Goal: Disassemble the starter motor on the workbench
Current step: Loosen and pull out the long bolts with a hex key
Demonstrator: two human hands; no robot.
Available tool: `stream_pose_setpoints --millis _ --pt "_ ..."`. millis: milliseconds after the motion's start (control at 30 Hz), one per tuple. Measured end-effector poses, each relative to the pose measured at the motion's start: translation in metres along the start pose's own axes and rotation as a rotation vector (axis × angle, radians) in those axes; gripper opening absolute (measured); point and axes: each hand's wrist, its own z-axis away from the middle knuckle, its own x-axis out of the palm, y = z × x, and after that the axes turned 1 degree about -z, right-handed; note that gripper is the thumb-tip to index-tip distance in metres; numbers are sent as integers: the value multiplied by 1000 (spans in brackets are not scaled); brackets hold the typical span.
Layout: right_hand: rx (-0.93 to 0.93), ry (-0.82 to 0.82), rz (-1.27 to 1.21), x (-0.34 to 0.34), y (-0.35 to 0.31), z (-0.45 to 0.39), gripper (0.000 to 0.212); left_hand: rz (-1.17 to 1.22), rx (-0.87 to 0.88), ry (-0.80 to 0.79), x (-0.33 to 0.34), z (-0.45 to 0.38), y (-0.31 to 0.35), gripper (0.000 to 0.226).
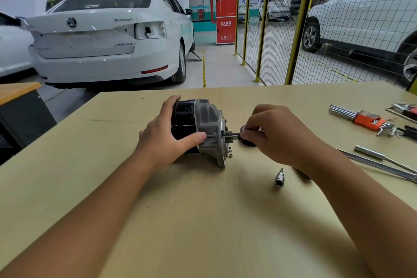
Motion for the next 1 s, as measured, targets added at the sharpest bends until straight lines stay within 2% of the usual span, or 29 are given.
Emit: stream_pose_setpoints --millis 133,300,533,700,867,1000 --pt "7 36 24 -1 -2 1 8 4 -1 -1 0 0 -1 104" --pt "-6 41 -2 1 -1 1 12 14 -5 -3 0 0 0 107" --pt "4 -16 -53 4 -1 0 10 17 -4 1 0 0 0 106" --pt "35 -72 -42 7 -2 -1 19 16 -5 -4 0 0 1 105" --pt "-6 -14 85 3 -3 1 14 12 1 -3 -1 0 0 105" --pt "-26 45 68 2 -4 2 9 8 2 0 1 0 -1 106"
